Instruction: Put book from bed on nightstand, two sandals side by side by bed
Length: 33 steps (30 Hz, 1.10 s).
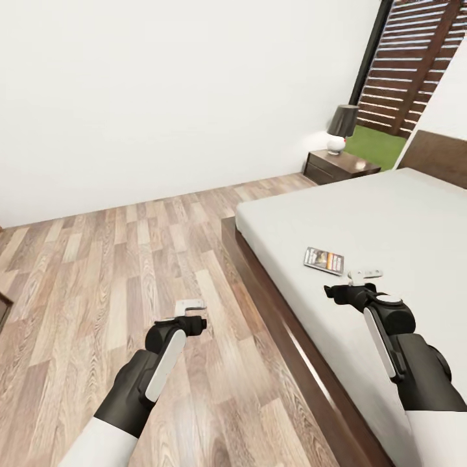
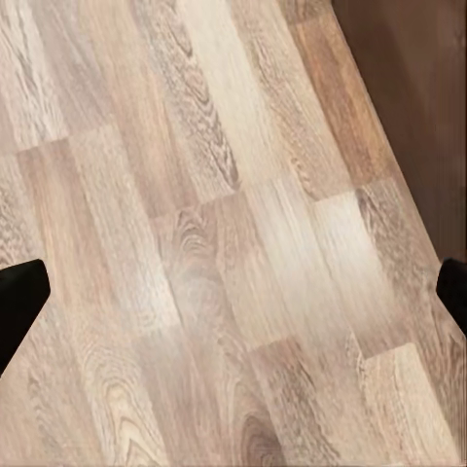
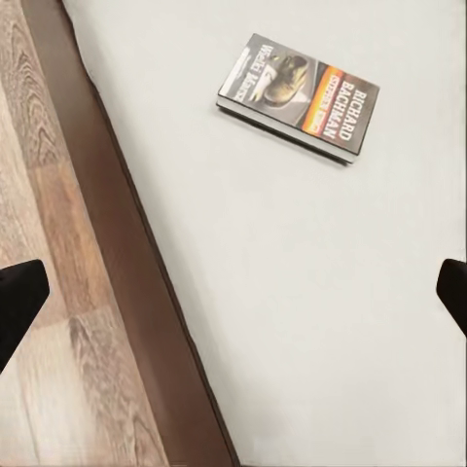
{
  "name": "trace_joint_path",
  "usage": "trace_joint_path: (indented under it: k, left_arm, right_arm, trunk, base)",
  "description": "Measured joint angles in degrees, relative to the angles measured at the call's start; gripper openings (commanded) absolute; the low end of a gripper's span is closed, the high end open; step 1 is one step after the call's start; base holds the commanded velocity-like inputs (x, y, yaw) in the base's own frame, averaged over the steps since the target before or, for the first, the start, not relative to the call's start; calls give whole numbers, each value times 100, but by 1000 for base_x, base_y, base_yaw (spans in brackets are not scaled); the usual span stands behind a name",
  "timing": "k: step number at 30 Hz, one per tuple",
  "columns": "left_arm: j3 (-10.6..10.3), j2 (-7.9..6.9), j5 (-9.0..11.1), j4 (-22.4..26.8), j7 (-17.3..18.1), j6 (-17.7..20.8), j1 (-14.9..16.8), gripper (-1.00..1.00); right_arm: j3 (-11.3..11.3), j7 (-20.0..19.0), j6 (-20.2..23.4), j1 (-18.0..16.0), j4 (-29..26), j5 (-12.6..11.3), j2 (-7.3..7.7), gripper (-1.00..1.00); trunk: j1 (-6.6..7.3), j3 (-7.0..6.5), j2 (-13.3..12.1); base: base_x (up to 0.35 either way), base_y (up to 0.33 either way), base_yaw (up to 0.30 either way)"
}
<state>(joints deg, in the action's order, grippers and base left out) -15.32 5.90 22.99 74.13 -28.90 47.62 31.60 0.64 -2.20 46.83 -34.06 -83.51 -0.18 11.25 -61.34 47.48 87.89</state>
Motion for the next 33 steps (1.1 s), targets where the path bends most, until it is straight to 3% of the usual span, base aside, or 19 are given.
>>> trace_joint_path:
  k: [20, 25, 30, 33]
  left_arm:
    - [0, 0, 12, -5, 5, 0, 0, 100]
    - [5, 10, 45, -119, 10, -12, 0, 100]
    - [40, -5, 327, -184, 7, -20, 0, 100]
    - [39, -7, 372, -188, 9, -22, 0, 100]
  right_arm:
    - [-2, 0, 0, 0, 6, 0, 0, 100]
    - [-5, 1, 0, 0, 7, 0, 0, 100]
    - [-3, -1, -2, 0, 9, 0, 0, 100]
    - [-1, -1, -3, 0, 9, 3, 0, 100]
  trunk:
    - [439, -359, -802]
    - [440, -360, -804]
    - [437, -360, -804]
    - [436, -360, -804]
  base:
    - [337, 0, -282]
    - [327, 24, -173]
    - [77, 237, -25]
    - [-65, 292, -7]
